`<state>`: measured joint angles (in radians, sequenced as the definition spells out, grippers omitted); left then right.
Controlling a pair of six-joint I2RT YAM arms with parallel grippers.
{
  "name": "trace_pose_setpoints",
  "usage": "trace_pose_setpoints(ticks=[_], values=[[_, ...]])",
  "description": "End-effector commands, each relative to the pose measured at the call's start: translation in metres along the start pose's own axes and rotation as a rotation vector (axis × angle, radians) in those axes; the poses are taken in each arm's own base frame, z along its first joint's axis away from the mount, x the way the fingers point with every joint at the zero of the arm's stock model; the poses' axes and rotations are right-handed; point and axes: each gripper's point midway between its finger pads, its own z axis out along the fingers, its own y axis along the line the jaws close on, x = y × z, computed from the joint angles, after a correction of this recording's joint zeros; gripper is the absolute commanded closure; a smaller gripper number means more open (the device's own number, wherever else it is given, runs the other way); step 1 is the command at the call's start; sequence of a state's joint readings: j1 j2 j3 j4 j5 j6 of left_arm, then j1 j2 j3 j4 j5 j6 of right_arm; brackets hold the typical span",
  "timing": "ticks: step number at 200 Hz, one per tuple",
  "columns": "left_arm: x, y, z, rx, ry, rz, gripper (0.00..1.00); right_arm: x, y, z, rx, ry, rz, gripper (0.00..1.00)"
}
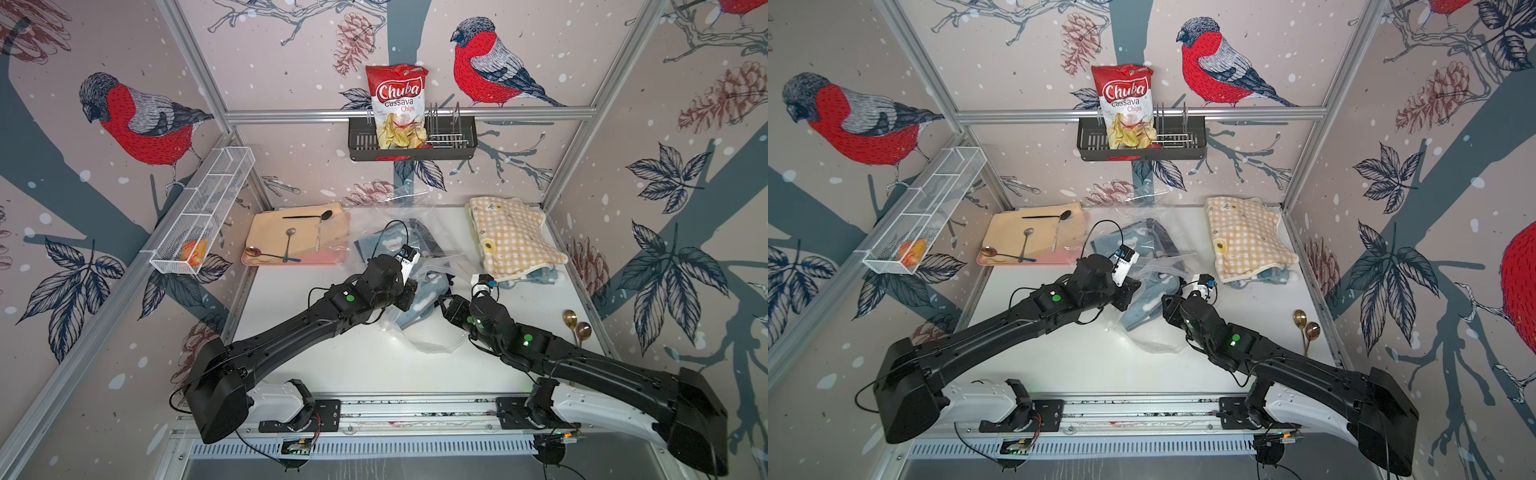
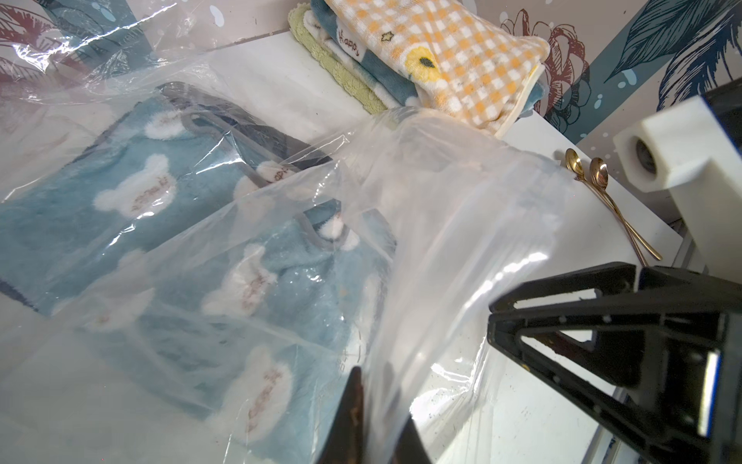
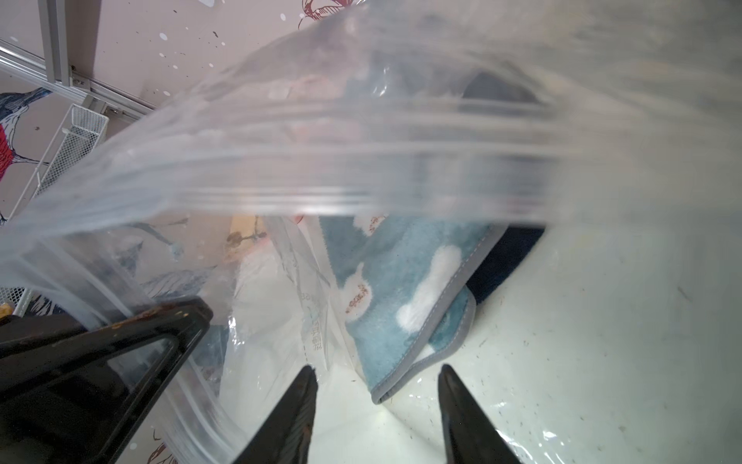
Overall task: Take the blanket out of the vacuum bag
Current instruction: Take out the blanket from the vacuum bag.
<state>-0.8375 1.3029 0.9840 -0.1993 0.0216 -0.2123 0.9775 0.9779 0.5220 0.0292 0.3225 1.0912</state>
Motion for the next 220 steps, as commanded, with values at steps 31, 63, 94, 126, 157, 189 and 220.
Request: trace_pose_setpoints(ticks=[31, 63, 94, 126, 157, 189, 220], values=[[-0.007, -0.002, 0.000, 0.001, -0.024, -0.002, 0.95, 0.004, 0.000, 0.010, -0.061, 0.016, 0.059, 0.52], [-0.007, -0.003, 0.001, 0.007, -0.023, -0.003, 0.95, 0.011, -0.009, 0.024, -0.018, 0.047, 0.085, 0.52], [-0.008, -0.003, -0.001, 0.007, -0.027, -0.002, 0.93, 0.021, -0.014, 0.041, -0.053, 0.100, 0.176, 0.50], [-0.009, -0.003, -0.003, 0.007, -0.029, -0.003, 0.91, 0.029, -0.019, 0.059, -0.068, 0.152, 0.225, 0.49], [-0.008, -0.004, -0.002, 0.009, -0.028, -0.004, 0.91, 0.037, -0.025, 0.070, -0.064, 0.181, 0.268, 0.45], [-0.008, -0.004, -0.003, 0.010, -0.031, -0.003, 0.90, 0.046, -0.035, 0.075, -0.056, 0.210, 0.312, 0.44], [-0.008, -0.004, -0.002, 0.010, -0.029, -0.003, 0.88, 0.052, -0.039, 0.082, -0.059, 0.233, 0.337, 0.44]])
